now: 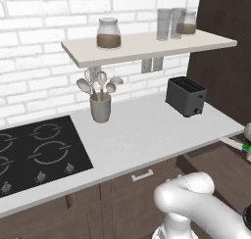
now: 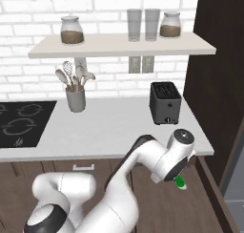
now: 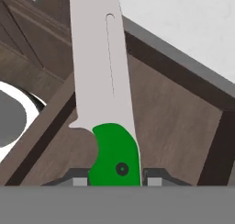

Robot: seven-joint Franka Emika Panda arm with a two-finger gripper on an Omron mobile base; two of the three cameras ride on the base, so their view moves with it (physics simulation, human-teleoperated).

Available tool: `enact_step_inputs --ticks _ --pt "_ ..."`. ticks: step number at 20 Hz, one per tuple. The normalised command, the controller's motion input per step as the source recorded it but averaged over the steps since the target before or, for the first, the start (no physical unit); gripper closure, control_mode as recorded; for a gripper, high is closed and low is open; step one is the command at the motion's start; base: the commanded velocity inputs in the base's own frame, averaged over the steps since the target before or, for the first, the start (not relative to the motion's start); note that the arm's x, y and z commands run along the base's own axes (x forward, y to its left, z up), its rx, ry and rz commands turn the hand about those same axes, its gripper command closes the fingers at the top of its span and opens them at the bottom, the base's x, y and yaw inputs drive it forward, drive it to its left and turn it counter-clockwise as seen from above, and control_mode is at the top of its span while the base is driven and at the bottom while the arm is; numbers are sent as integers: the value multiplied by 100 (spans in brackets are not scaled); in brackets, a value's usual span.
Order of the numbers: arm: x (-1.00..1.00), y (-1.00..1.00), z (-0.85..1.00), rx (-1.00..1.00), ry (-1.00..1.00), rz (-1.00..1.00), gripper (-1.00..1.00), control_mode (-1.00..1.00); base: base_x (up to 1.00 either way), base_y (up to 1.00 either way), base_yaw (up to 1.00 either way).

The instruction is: Pick up the knife from the drawer and place it on the cutting board. Then place the meat from the plate to the cutting board.

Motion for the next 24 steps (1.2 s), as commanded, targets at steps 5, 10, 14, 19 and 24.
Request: enact_step_inputs --ticks 5,10,14,19,24 --pt "97 100 28 -1 0 5 100 -100 0 0 0" --pt "97 98 12 0 1 16 100 -100 0 0 0" --pt "82 83 -1 0 1 29 100 -100 0 0 0" --pt "25 100 -34 -3 0 35 100 -100 0 0 0" --pt "0 20 -11 -2 0 8 100 100 -2 80 44"
